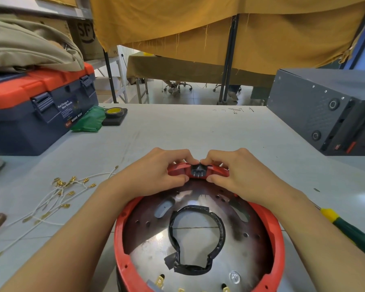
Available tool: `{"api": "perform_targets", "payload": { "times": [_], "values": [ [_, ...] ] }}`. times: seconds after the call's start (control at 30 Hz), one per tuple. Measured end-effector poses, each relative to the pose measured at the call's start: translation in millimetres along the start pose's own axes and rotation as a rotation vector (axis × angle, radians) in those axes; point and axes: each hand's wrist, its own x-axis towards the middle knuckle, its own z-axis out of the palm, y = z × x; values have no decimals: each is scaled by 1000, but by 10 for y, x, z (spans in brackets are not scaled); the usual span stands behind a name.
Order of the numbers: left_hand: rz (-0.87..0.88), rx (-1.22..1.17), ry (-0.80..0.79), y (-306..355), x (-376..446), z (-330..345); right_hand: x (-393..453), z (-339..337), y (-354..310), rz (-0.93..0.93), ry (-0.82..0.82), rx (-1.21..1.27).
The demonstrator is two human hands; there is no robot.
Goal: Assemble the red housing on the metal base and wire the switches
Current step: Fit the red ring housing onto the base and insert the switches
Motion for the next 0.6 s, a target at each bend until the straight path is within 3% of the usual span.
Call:
{"api": "perform_targets", "payload": {
  "times": [0.6],
  "values": [
    [37, 11, -35, -17, 54, 16, 62, 6, -47, -49, -23, -152]
  ]
}}
